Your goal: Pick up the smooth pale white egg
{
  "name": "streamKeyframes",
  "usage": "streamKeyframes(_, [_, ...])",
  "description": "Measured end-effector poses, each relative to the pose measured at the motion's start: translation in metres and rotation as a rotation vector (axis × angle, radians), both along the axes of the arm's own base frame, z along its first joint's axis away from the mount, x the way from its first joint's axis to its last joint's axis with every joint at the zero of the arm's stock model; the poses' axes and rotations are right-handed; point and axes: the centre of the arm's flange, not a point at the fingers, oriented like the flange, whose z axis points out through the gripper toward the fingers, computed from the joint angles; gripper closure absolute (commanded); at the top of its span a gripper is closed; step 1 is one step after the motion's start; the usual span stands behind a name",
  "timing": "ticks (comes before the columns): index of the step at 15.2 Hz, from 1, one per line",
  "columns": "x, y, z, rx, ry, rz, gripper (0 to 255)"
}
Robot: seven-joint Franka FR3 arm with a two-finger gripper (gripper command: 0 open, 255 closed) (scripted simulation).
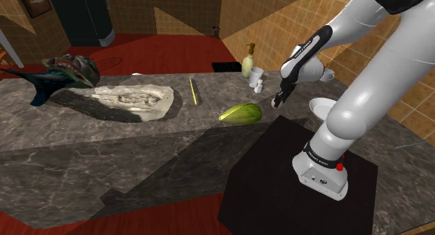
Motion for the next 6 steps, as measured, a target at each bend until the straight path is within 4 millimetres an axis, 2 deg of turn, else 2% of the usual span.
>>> streamKeyframes(6, [0.001, 0.001, 0.029, -0.001, 0.001, 0.001, 255])
